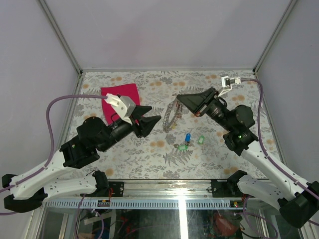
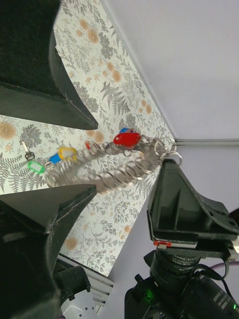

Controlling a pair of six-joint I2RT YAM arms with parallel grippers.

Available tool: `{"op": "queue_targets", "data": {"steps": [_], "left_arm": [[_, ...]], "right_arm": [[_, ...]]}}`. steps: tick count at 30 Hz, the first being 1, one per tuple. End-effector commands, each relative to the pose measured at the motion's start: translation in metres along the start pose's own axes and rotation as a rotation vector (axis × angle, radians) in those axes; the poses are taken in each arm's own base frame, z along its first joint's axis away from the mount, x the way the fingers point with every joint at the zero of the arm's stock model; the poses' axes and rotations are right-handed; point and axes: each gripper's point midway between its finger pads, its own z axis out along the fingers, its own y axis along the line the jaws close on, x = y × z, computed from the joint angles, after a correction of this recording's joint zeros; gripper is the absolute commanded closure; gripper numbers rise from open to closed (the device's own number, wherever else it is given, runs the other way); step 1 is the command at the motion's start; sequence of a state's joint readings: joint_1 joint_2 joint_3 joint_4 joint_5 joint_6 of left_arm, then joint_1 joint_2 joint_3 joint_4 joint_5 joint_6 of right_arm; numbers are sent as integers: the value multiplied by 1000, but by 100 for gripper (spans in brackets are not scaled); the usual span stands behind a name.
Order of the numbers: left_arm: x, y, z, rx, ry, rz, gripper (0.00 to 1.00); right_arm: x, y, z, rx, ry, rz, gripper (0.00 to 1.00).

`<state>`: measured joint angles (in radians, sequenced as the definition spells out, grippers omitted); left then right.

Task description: Put the keys on the keyring

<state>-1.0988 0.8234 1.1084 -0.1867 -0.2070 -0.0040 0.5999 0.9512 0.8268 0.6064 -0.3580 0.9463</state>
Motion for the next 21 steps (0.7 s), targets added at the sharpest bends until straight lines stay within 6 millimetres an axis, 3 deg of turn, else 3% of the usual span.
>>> {"op": "queue_targets", "data": {"steps": [1,14,21], "left_arm": [[-12,-2,1,9,-36,-4,51],[-21,-7,1,33,-48,1,53],[-30,-14,0,73,-83,-3,54]], "right_arm": [[-54,44,-9,-143,-246,-170,100],[-76,53,-21,-194,-415,-413,100],[-79,61,-30,-254,-482,-422,100]]}}
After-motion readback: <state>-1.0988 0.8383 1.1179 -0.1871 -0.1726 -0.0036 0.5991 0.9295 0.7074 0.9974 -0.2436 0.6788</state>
